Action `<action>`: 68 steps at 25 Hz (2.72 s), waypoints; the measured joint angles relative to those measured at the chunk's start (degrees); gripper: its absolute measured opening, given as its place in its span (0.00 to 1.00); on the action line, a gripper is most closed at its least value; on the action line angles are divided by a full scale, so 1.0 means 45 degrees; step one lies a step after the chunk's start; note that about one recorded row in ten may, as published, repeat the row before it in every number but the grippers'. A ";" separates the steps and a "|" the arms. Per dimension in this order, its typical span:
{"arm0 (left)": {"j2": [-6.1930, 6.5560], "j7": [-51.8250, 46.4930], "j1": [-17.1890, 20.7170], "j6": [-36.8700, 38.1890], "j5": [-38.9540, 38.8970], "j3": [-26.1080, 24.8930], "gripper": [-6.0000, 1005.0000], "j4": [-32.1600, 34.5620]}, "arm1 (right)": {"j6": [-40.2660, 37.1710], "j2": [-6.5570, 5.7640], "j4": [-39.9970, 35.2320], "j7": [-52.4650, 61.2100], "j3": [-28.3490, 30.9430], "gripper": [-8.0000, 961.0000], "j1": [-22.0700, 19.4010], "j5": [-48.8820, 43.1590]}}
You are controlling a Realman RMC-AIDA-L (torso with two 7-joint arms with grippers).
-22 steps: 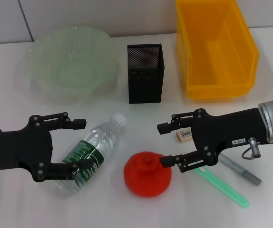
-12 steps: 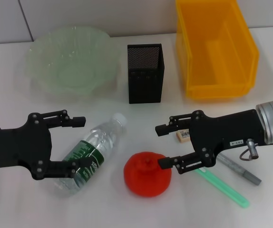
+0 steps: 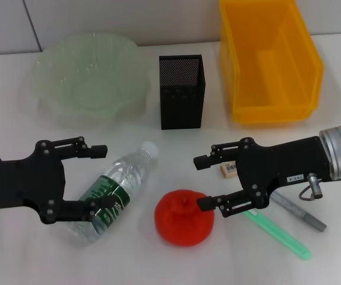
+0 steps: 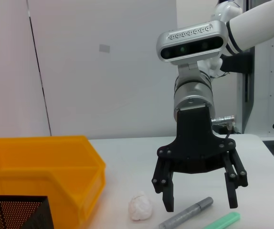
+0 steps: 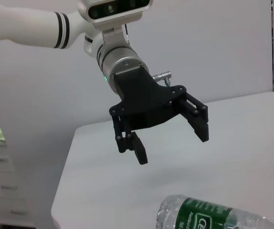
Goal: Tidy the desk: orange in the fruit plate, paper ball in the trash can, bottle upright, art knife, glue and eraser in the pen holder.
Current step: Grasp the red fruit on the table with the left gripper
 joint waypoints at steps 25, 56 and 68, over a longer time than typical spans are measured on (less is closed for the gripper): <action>-0.0117 -0.0503 -0.0106 -0.0966 -0.1705 0.2210 0.76 -0.0975 | -0.0519 -0.0091 -0.2804 0.1096 0.0179 0.80 -0.2064 0.0019; -0.0136 0.0042 -0.0611 -0.5845 -0.5032 0.7864 0.73 -0.2995 | -0.1110 -0.0195 -0.4473 0.1949 0.2630 0.80 -0.3308 -0.0534; -0.0137 0.0041 -0.0622 -0.7829 -0.5684 1.0006 0.72 -0.3022 | -0.1055 -0.0197 -0.4474 0.2070 0.2656 0.80 -0.3341 -0.0629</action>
